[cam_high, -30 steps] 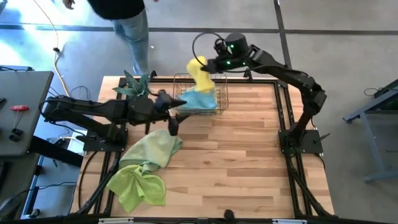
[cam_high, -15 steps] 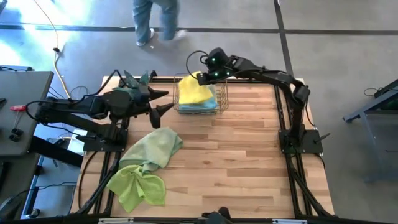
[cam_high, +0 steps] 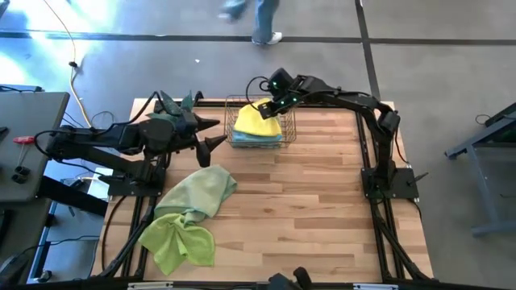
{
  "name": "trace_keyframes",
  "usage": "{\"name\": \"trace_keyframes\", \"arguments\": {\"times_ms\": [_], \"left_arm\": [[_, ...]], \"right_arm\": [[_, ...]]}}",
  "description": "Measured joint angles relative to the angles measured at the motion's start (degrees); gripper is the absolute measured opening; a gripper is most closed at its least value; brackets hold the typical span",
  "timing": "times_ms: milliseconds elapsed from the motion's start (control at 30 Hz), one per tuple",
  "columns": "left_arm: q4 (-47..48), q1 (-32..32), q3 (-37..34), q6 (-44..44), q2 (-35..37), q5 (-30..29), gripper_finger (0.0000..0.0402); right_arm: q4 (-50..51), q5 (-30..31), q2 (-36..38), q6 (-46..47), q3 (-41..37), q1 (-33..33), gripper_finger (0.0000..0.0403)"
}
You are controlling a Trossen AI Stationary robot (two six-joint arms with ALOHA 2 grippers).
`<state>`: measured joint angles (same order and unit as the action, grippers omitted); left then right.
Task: Fold microfiber towels
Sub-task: Put the yellow microfiber cloth in the basket, then fold the light blue microfiber cloth
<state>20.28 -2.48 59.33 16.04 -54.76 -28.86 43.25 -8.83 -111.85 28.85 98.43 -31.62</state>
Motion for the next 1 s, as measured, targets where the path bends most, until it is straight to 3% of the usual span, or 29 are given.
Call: {"name": "trace_keyframes", "arguments": {"times_ms": [167, 333, 433, 633, 833, 1000], "left_arm": [[2.4, 0.0, 0.0, 3.0, 0.0, -0.1, 0.0275], [5.7, 0.0, 0.0, 8.9, -1.1, 1.9, 0.0275], [8.8, 0.5, 0.0, 13.4, -2.9, 5.8, 0.0275], [27.6, 5.5, 0.0, 28.9, -10.2, 10.7, 0.0275], [39.5, 12.9, 0.0, 39.3, -20.5, 15.5, 0.0275], [39.9, 20.9, 0.0, 29.4, -29.2, 19.8, 0.0275]], "right_arm": [[9.0, -1.9, 0.0, -5.2, 5.6, -1.0, 0.0144], [23.5, 1.2, 0.1, -14.8, 18.6, -0.1, 0.0174], [32.5, 6.5, 0.1, -19.6, 26.5, 2.3, 0.0176], [46.5, 20.2, 0.5, -25.4, 36.7, 8.8, 0.0177], [46.5, 23.4, 10.6, -26.3, 23.8, 13.3, 0.0177], [38.3, 23.3, 22.5, -23.7, 7.7, 15.6, 0.0177]]}}
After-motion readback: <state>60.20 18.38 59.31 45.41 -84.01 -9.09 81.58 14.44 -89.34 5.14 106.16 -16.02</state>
